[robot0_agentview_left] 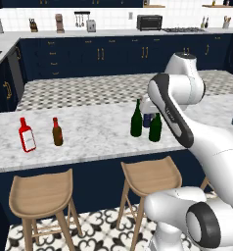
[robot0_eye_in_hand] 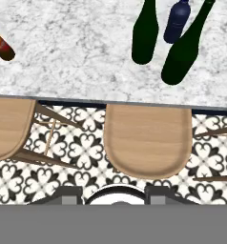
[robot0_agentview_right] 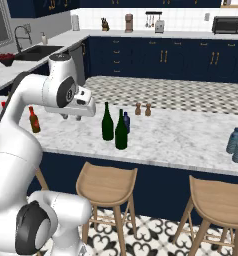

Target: Move the plastic bottles in the middle to the plastics group, and the glass bottles in the middle to the glass group.

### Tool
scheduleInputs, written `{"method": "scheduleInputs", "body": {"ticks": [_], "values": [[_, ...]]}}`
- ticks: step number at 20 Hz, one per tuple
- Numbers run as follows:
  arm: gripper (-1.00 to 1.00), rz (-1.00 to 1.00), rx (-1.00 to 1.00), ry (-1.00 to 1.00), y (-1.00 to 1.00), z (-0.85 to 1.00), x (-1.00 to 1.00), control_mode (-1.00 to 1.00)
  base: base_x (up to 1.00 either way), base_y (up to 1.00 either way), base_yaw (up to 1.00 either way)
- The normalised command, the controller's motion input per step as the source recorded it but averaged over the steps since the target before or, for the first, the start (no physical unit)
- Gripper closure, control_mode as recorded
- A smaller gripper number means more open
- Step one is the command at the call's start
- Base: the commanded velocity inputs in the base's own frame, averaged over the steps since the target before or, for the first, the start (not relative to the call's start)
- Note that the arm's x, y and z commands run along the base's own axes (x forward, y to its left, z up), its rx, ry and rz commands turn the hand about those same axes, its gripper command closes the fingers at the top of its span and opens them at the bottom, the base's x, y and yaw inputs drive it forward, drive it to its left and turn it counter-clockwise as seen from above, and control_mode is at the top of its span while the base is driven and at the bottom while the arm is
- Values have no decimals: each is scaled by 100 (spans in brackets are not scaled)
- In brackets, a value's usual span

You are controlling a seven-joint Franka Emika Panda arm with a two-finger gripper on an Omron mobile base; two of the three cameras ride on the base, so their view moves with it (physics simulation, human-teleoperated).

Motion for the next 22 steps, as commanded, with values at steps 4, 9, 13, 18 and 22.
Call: {"method": "scheduleInputs", "body": {"ticks": [4,9,13,18,22], "values": [[-100,0,0,0,-2,-1,3,-100,0,0,0],[-100,-10,0,0,0,2,1,-100,0,0,0],[-100,-14,0,-6,-28,11,-3,-100,0,0,0],[-100,-11,0,-11,-61,12,0,-100,0,0,0],[-100,-3,0,-12,-74,3,0,-100,0,0,0]]}}
